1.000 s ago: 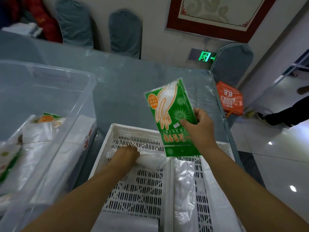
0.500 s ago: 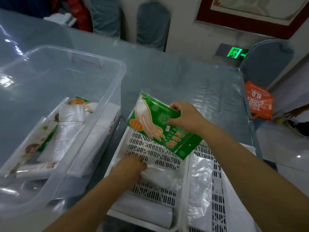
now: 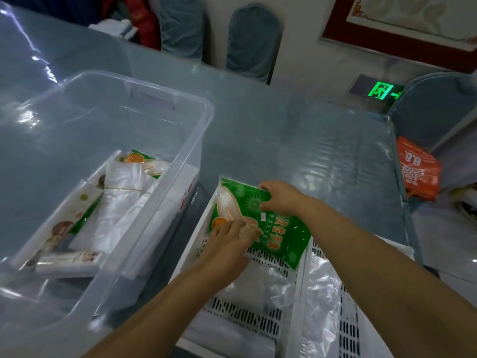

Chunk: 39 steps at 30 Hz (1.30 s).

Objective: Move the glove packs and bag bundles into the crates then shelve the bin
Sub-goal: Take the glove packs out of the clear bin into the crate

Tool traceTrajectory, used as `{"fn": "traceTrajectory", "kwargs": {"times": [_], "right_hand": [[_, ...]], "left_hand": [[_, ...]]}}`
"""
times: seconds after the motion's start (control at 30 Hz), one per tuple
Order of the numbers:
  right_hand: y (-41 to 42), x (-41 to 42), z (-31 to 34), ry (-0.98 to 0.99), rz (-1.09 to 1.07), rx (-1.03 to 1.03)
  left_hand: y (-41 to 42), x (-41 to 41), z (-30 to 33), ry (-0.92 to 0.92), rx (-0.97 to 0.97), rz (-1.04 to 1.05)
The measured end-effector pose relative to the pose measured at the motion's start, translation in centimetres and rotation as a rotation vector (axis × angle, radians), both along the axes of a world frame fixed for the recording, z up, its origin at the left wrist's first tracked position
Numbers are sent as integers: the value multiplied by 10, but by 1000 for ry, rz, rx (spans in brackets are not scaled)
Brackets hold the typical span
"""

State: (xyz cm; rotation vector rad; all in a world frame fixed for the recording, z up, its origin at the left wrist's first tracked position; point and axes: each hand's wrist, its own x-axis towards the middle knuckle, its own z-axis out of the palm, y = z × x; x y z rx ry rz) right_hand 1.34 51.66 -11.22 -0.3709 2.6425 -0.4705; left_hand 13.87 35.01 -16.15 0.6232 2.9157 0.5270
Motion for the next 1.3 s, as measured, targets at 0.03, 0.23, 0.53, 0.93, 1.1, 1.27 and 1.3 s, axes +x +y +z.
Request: {"fn": "traceTrajectory", "kwargs": {"times": [0.03, 0.23, 0.53, 0.93, 1.1, 1.27, 1.3], "right_hand": [[0, -3, 2, -54, -19, -54], [3, 0, -3, -120, -73, -101], [18, 16, -30, 149, -259, -186], [24, 4, -43, 276, -342, -324], [38, 14, -40, 348, -412, -342], [57, 34, -35, 439, -500, -305], [59, 38, -33, 452, -508, -302]], "left_hand": [[3, -2, -1, 24, -20, 1], [8, -6, -14, 9, -105, 9], [3, -7, -44, -34, -190, -15], [5, -5, -48, -26, -190, 12], [10, -6, -44, -33, -206, 33], [13, -6, -33, -72, -217, 31], [14, -5, -29, -82, -218, 33]]}}
